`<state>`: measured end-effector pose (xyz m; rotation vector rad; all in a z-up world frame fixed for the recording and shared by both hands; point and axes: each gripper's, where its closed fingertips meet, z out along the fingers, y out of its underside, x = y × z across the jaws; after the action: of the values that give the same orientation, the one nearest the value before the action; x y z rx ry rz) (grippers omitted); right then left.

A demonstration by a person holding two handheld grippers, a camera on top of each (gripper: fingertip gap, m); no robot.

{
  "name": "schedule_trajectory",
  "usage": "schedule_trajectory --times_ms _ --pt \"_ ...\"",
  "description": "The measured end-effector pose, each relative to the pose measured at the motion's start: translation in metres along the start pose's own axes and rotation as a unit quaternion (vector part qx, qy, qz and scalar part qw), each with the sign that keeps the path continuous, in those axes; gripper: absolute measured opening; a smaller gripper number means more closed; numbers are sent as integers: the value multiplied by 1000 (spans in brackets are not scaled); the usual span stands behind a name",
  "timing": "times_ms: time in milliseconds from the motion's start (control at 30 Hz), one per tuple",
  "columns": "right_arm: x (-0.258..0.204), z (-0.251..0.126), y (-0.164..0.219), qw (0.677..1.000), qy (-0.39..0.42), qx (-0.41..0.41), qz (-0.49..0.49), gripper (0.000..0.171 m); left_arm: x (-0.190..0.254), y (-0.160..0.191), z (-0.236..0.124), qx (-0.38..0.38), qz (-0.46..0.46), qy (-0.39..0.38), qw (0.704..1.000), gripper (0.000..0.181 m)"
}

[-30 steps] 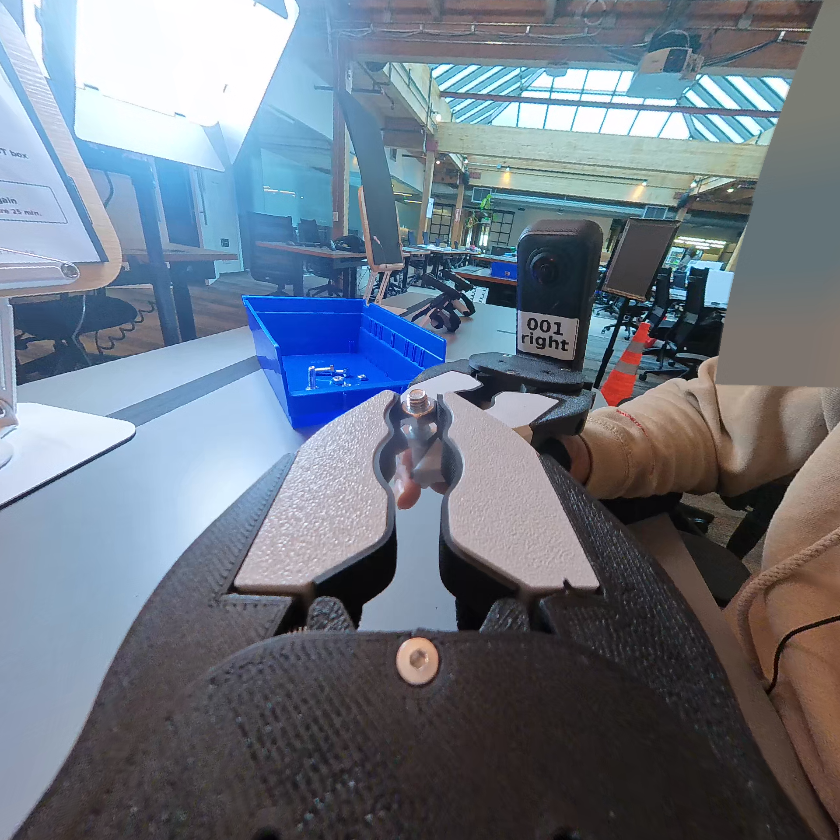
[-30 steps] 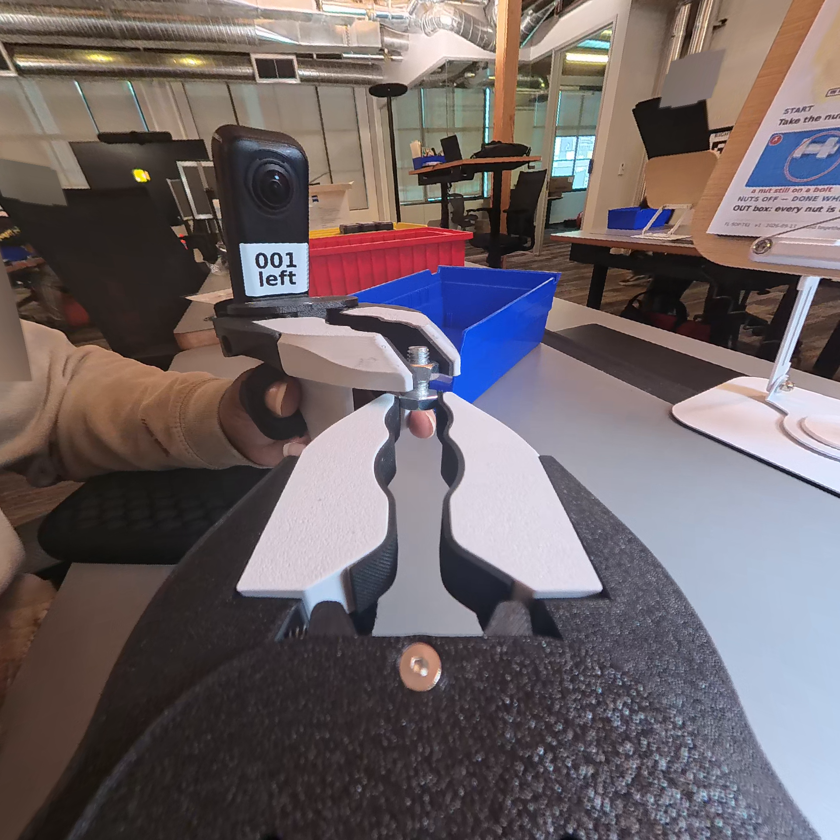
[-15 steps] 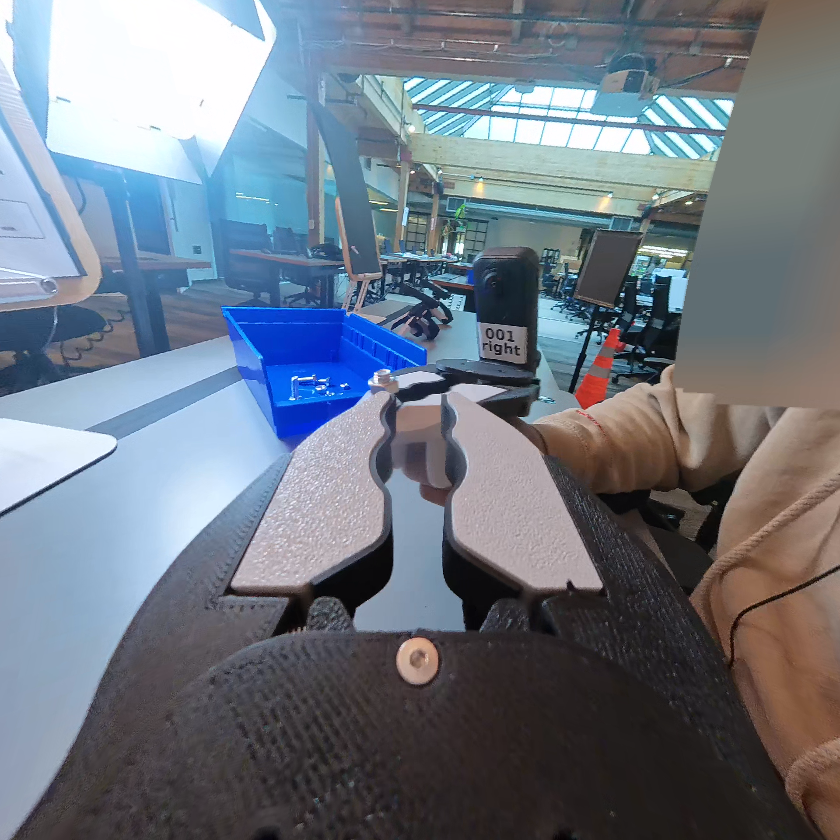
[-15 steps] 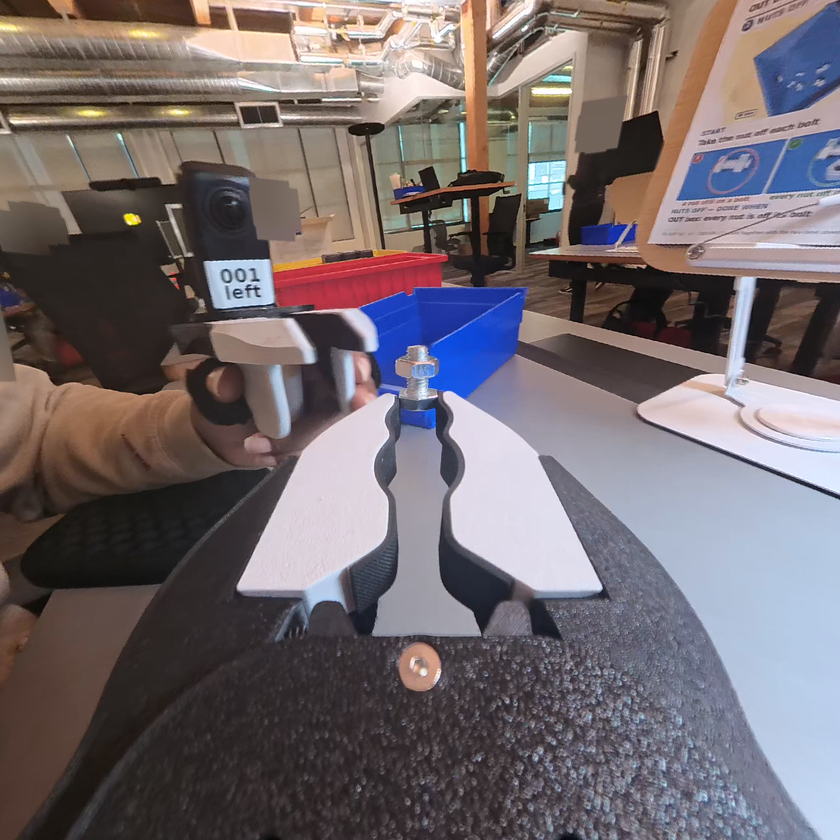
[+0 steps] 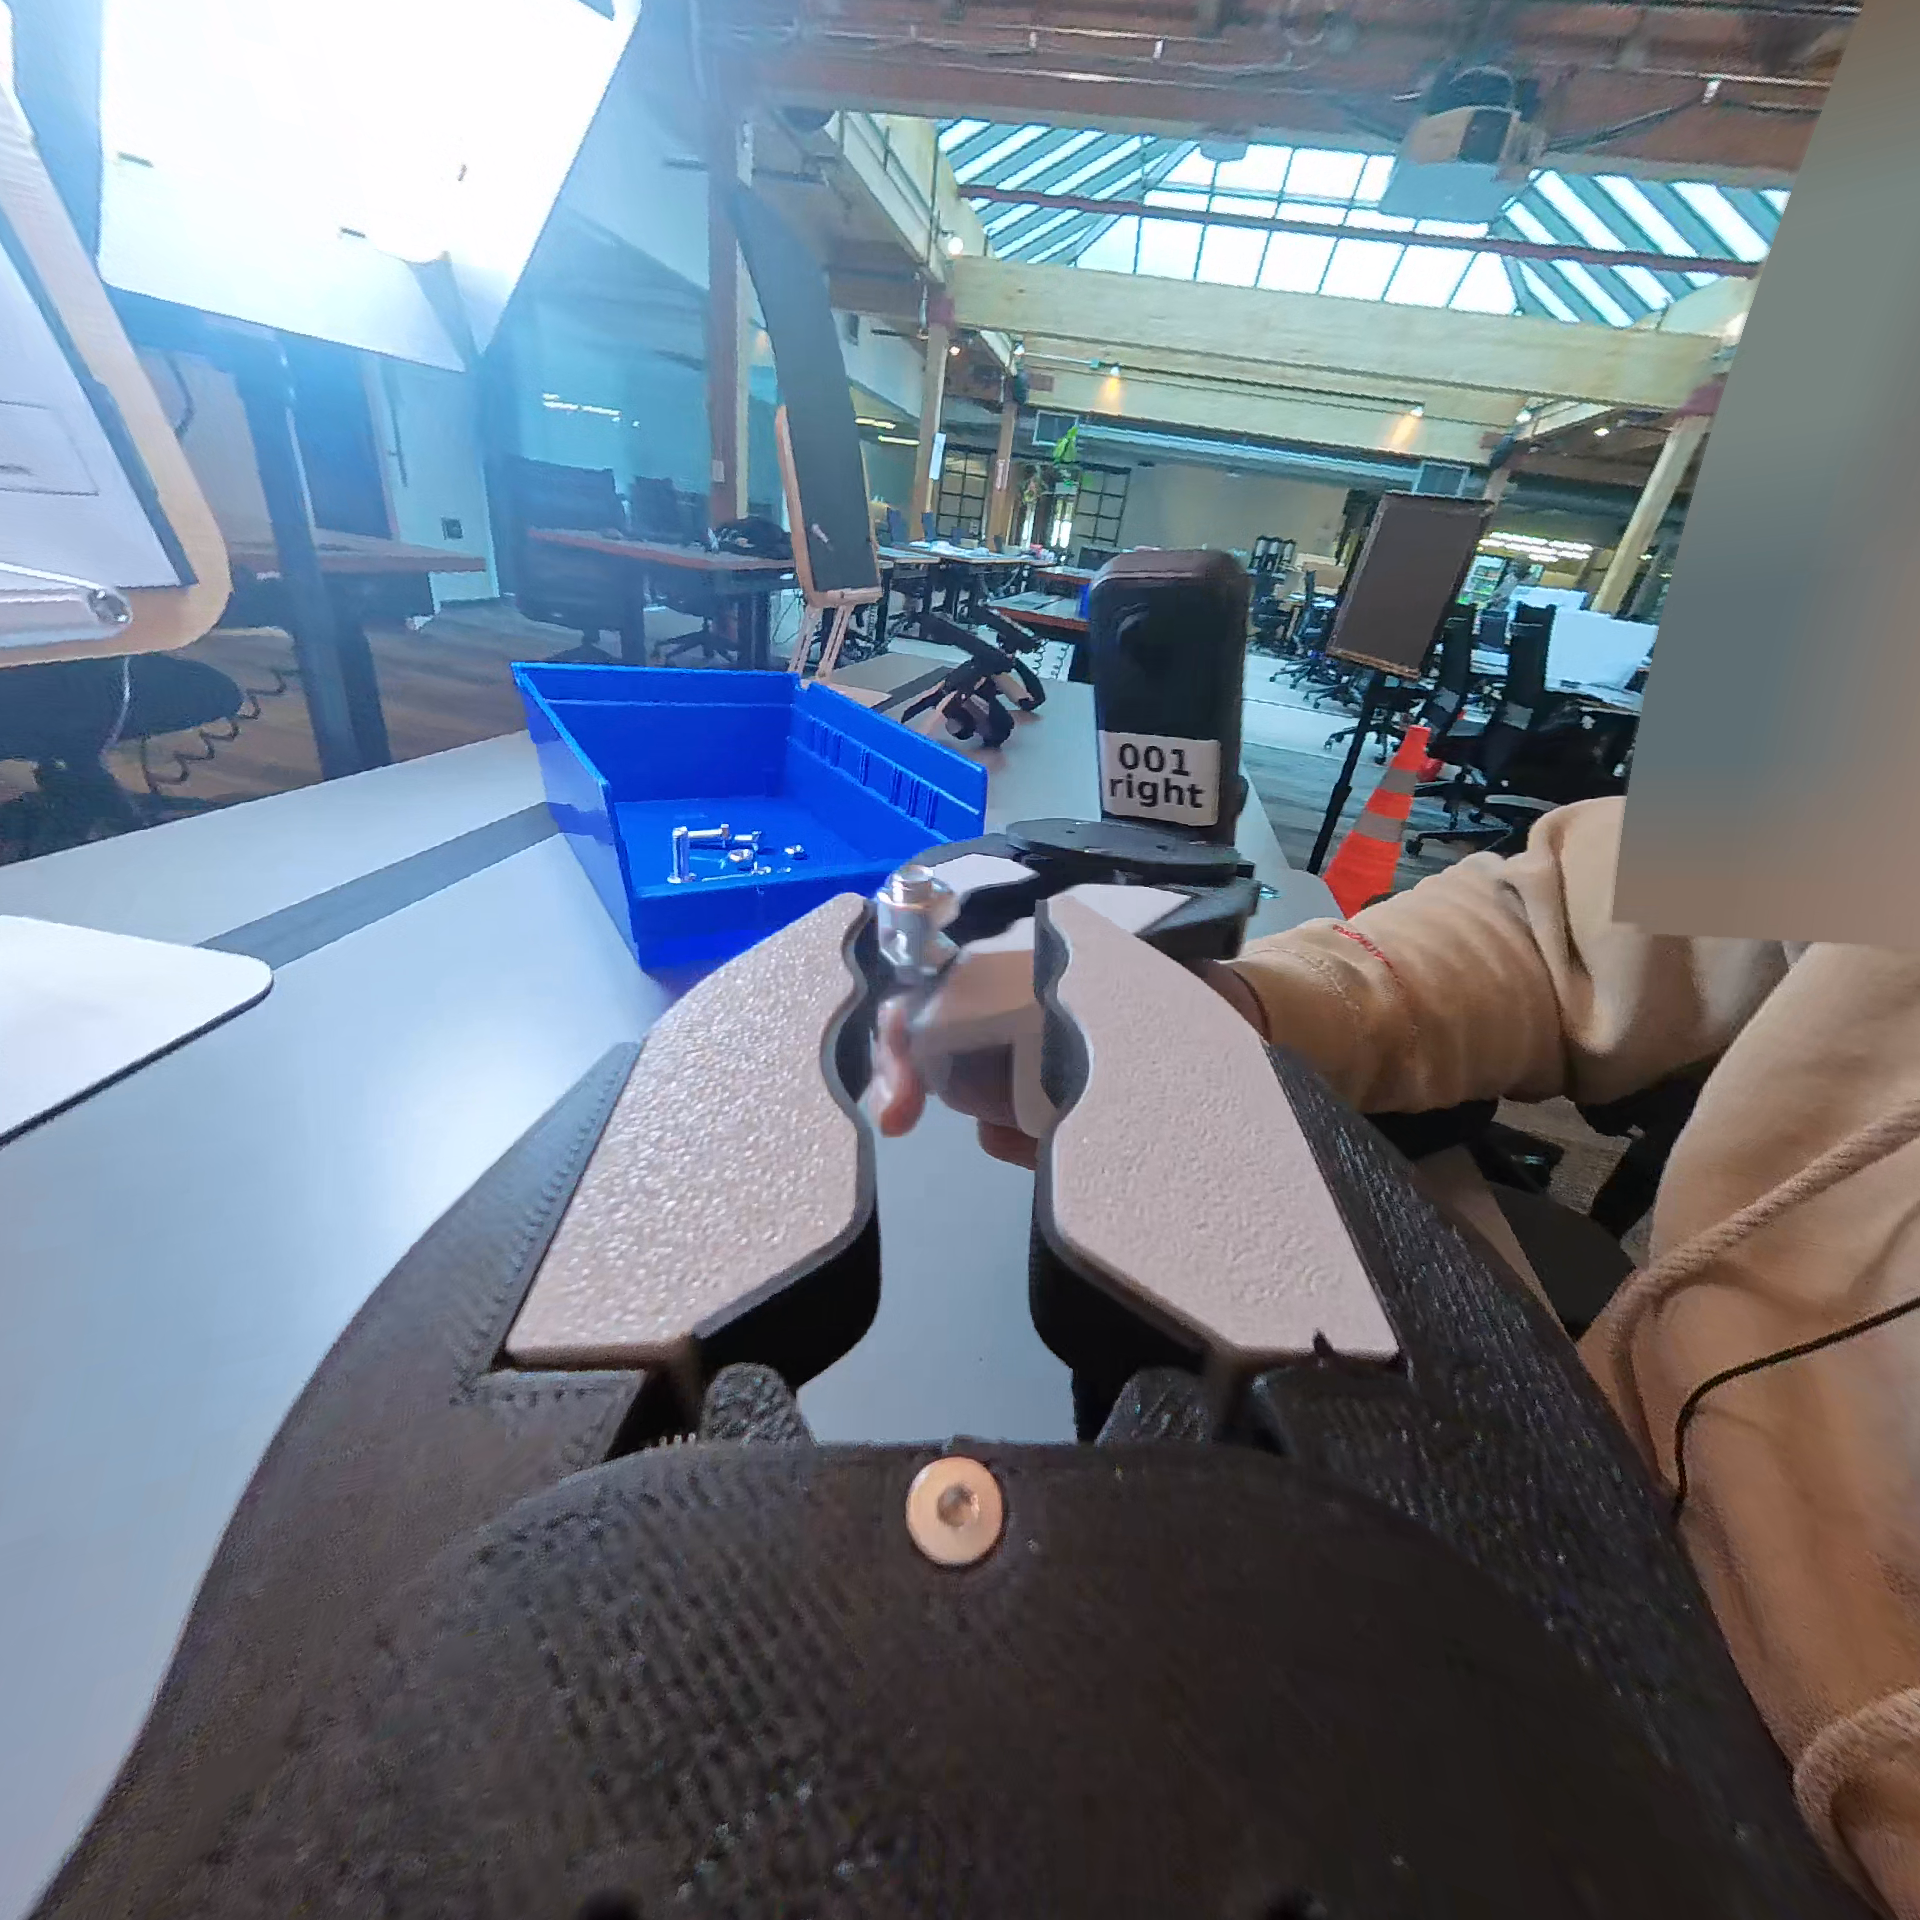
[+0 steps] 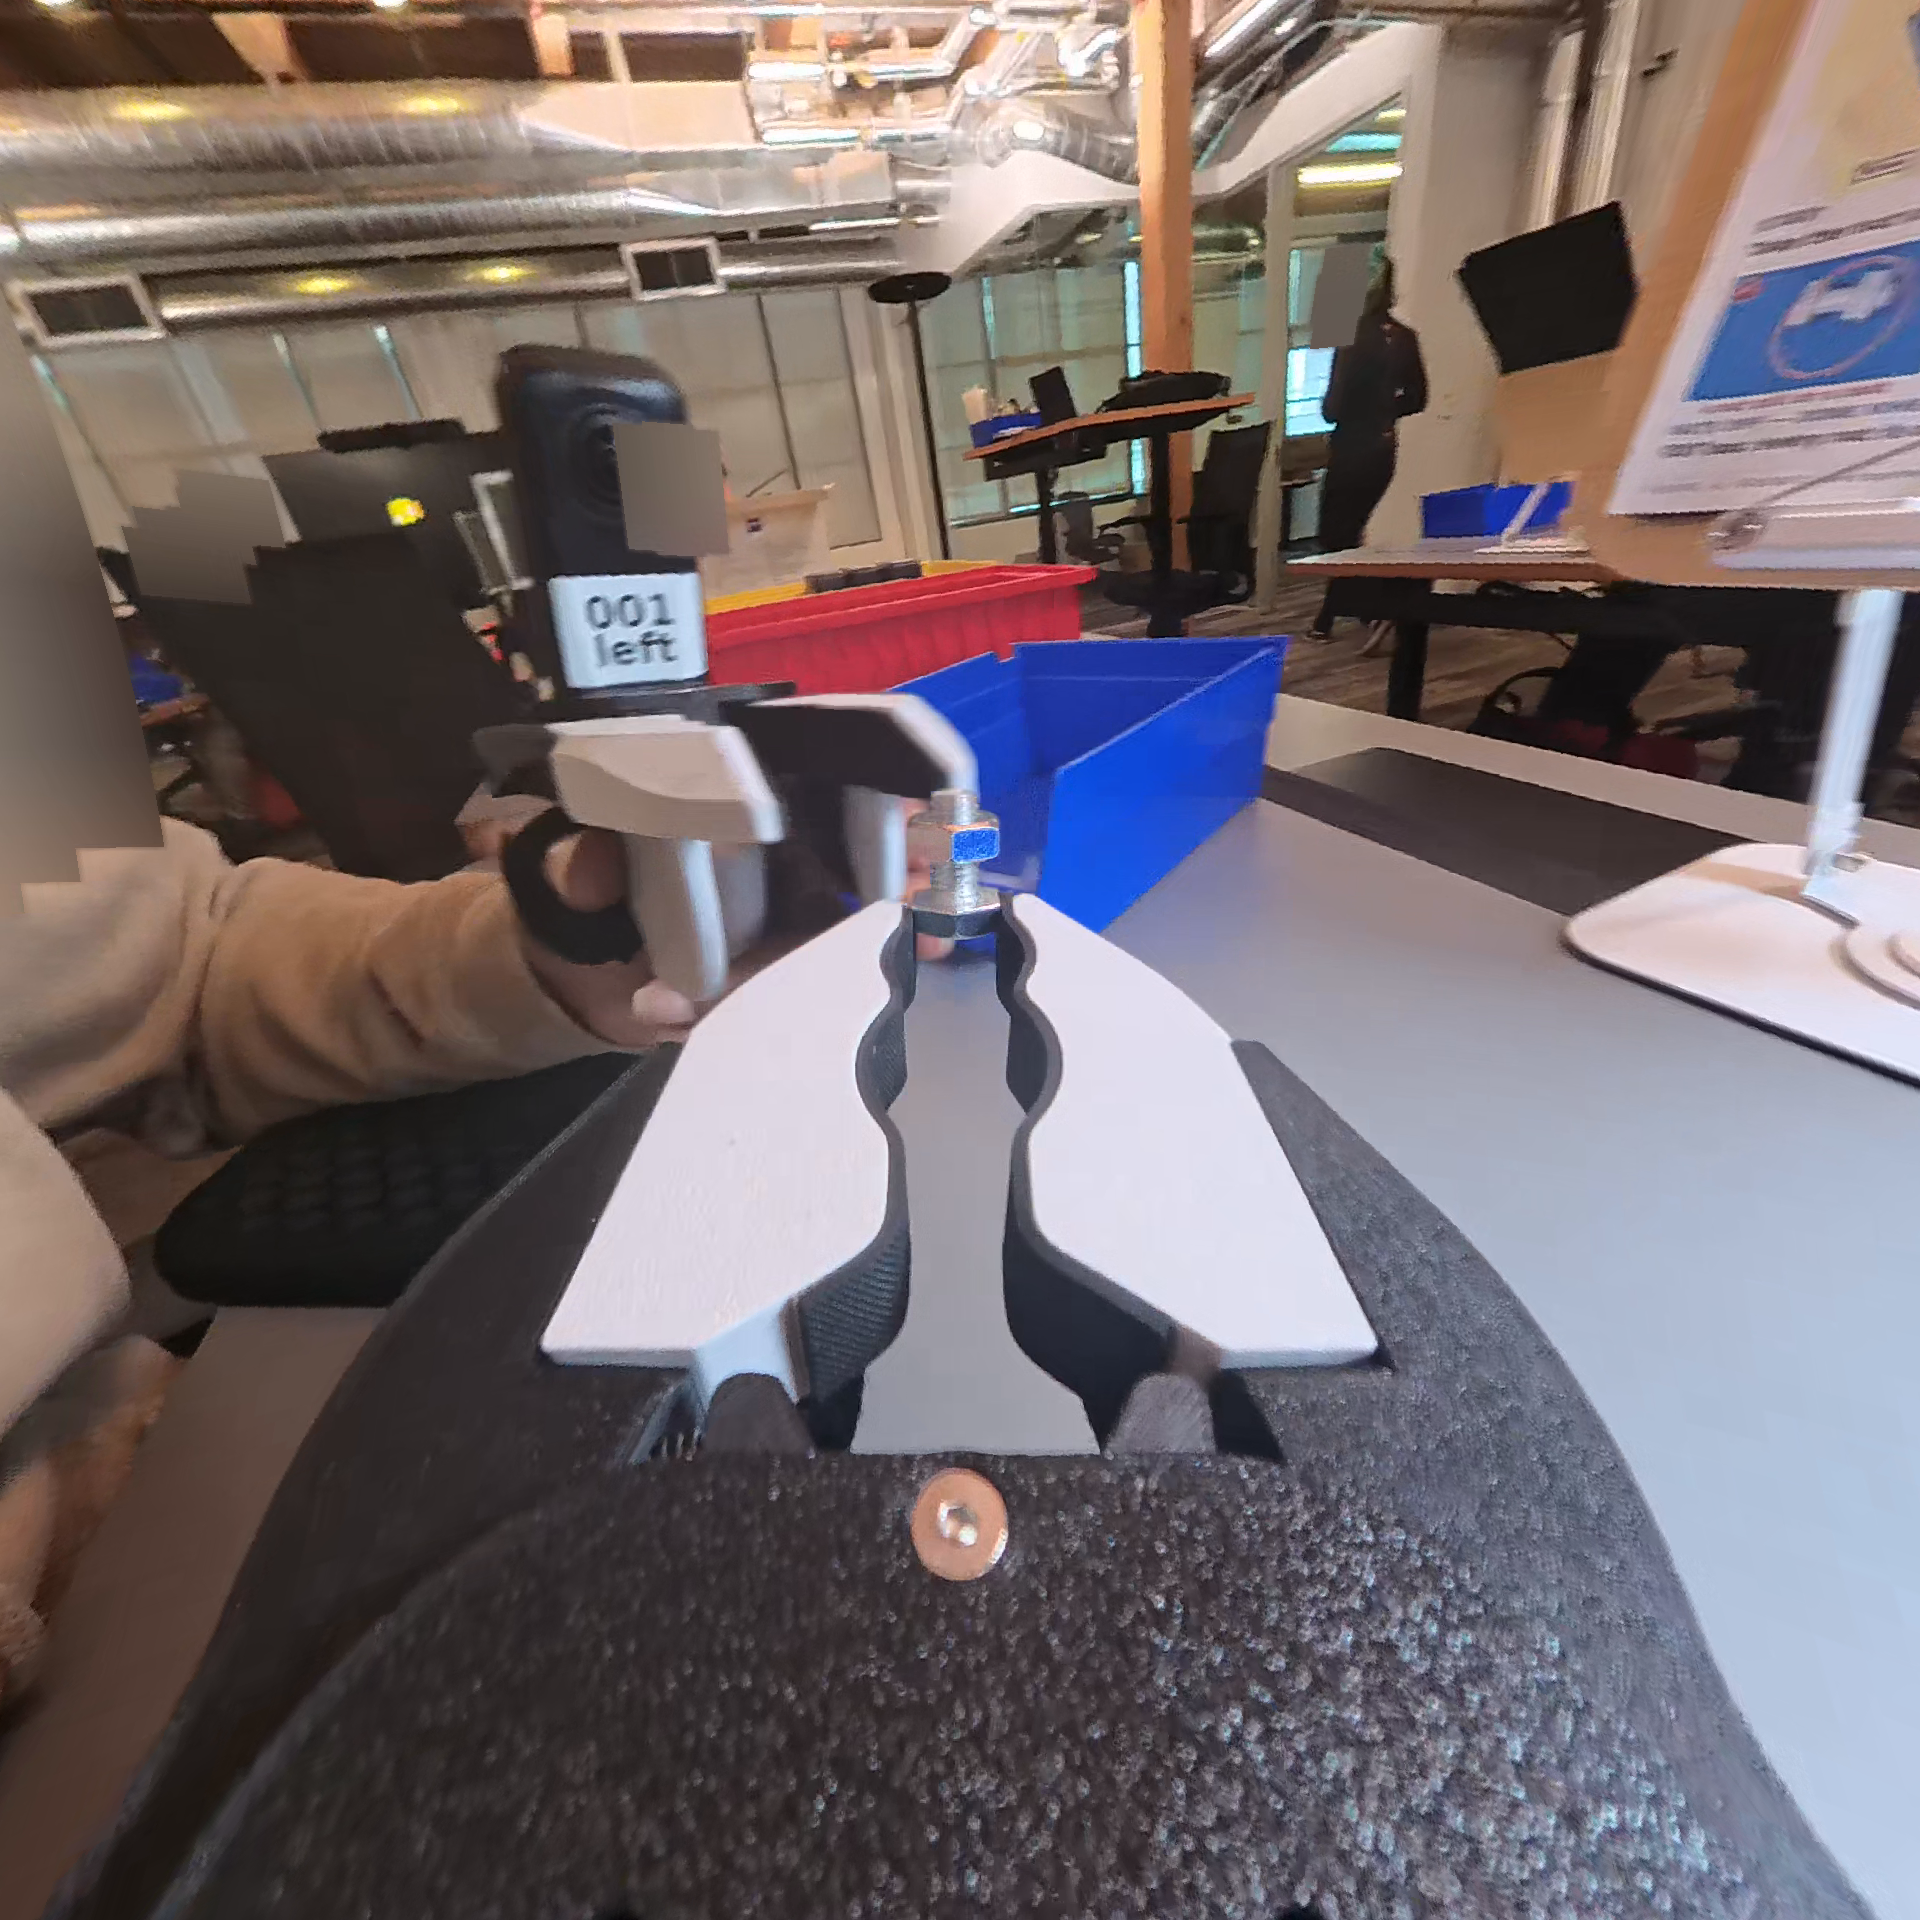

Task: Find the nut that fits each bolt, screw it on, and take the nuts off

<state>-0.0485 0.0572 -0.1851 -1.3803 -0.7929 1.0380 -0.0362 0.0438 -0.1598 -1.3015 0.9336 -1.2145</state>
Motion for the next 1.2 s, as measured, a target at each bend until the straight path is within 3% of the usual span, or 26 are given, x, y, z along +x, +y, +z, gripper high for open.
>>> schedule_trajectory --times_ms 167,200,233,533,633,667,900,1067,1133,1200 --pt "-3 2 0 1000 -2 0 -6 14 7 3 1 -13 1 16 1000 28" --pt "6 -1 -2 1000 15 6 4 14 12 0 -2 -8 4 40 999 8" --pt "13 -4 -4 1000 23 10 15 14 14 -4 -4 1 4 45 999 7" --pt "-15 4 1 999 -27 2 -25 15 1 5 2 -16 7 -1 1000 29" --pt "-5 0 -5 1000 -7 14 -19 14 11 2 0 -16 10 26 999 21" --pt "2 -3 -6 1000 6 17 -11 14 17 -2 -3 -6 17 48 999 7" --pt "-11 2 0 999 -21 3 -25 14 3 1 0 -6 15 2 1000 25" --pt "-12 2 -1 999 -20 5 -32 14 12 2 1 -14 21 25 999 29" --pt "1 -3 -5 1000 5 11 -22 14 19 -6 -5 6 22 55 998 5" --pt "7 -6 -7 1000 12 15 -16 14 16 -10 -7 16 26 44 999 8"
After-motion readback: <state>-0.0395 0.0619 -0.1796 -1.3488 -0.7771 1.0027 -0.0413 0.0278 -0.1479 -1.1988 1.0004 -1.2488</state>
